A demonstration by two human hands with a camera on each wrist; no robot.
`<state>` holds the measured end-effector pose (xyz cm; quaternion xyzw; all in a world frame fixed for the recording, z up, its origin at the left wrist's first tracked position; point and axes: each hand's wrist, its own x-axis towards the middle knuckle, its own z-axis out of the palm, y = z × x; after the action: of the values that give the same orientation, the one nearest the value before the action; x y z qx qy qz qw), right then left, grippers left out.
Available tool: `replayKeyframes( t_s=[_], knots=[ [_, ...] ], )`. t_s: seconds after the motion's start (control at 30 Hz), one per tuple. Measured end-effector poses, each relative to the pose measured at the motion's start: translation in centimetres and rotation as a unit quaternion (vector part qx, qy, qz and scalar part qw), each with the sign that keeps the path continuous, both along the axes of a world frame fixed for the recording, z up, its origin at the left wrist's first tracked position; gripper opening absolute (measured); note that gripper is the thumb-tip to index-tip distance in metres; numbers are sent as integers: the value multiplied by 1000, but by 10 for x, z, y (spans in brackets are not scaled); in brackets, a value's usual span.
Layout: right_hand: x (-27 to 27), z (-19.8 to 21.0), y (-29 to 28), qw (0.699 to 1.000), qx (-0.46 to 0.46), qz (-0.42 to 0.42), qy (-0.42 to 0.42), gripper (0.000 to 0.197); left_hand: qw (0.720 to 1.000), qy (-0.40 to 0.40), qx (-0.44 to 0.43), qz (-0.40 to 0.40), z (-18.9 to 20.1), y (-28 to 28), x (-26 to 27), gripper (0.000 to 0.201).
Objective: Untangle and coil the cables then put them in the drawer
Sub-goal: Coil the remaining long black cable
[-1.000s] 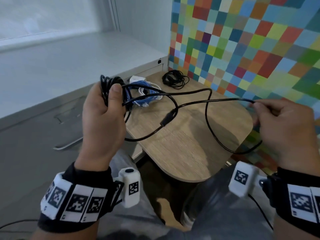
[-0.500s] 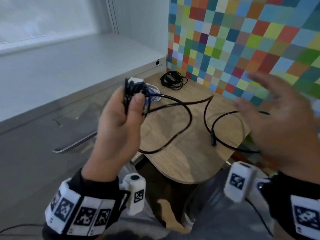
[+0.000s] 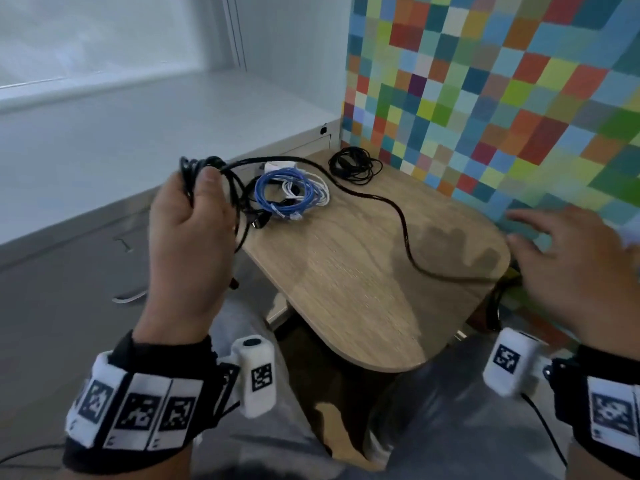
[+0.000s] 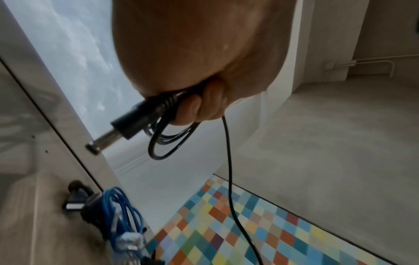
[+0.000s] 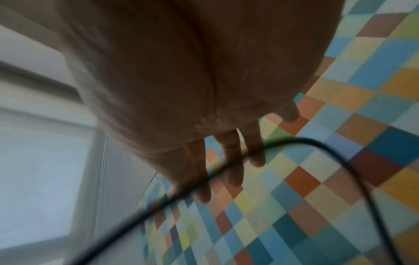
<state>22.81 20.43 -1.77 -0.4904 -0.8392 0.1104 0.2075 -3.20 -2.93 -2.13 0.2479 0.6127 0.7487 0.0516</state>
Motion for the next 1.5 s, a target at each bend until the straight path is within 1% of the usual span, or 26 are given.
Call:
replayKeyframes(
  t_s=[0.03,0.1,0.13,0.17,0.23,0.3,0.33,0.4,0.43,0.47,0.57,0.6,0.67,0.73,0.8,0.83,0.93,1.03,1.07,1.1,1.17,1.27,1.3,1.37,1.43,1.5],
  knots=[
    [-3,-2,-1,1000,1,11,18,50,1000,5,-5,-11,-1,4,5,33],
    [-15,4,-16,991,1,55,124,40,999,10,-25,-32,-3,12,18,30],
    [-24,10,-28,981,-2,76,176,38,998,4,-34,-49,-4,16,24,31],
    [-32,14,-41,973,-13,96,207,40,997,-10,-38,-72,-3,19,31,35],
    [-49,18,-70,960,-44,157,229,50,989,-53,-28,-135,1,23,43,38],
    [-64,14,-90,947,-77,220,223,55,977,-89,-18,-192,5,24,52,33],
    [-69,11,-95,937,-91,248,226,52,972,-100,-14,-213,5,24,55,32],
    [-75,5,-97,909,-150,282,266,34,960,-127,5,-251,6,20,55,31],
    [-76,3,-94,895,-185,288,287,26,951,-145,17,-274,7,17,52,31],
    [-74,2,-90,887,-205,287,297,22,939,-165,24,-302,8,14,49,30],
    [-64,4,-75,888,-194,273,315,12,891,-215,2,-399,8,4,38,28],
    [-59,7,-71,891,-179,261,326,12,874,-216,-16,-434,7,1,35,30],
    [-48,9,-61,896,-134,222,361,18,847,-191,-53,-494,6,-2,33,33],
    [-37,11,-52,904,-82,181,379,25,836,-150,-103,-518,5,-3,37,38],
    [-30,11,-48,908,-54,159,383,28,839,-136,-123,-513,5,0,41,36],
    [-29,11,-46,909,-49,152,384,26,842,-148,-107,-507,5,1,41,34],
    [-28,6,-40,909,-64,141,386,14,846,-221,-12,-486,9,0,34,27],
    [-28,-5,-29,910,-102,118,384,6,845,-238,75,-473,15,-5,25,30],
    [-28,-10,-25,915,-109,108,372,6,853,-238,92,-456,17,-6,24,31],
    [-28,-14,-22,926,-107,101,348,9,865,-237,103,-430,18,-7,25,32],
    [-28,-20,-21,953,-83,88,277,15,891,-227,119,-376,18,-5,29,32],
    [-32,-15,-33,985,-50,90,140,7,929,-184,113,-300,14,5,35,34],
    [-35,-11,-39,990,-43,107,83,9,944,-158,100,-272,12,9,37,35],
    [-44,-2,-57,987,-47,155,-12,12,970,-75,49,-227,7,15,42,32],
    [-51,6,-74,975,-61,206,-55,11,977,12,-20,-214,1,19,49,29],
    [-55,10,-86,963,-81,250,-57,9,970,78,-85,-216,-4,22,53,28]
  ],
)
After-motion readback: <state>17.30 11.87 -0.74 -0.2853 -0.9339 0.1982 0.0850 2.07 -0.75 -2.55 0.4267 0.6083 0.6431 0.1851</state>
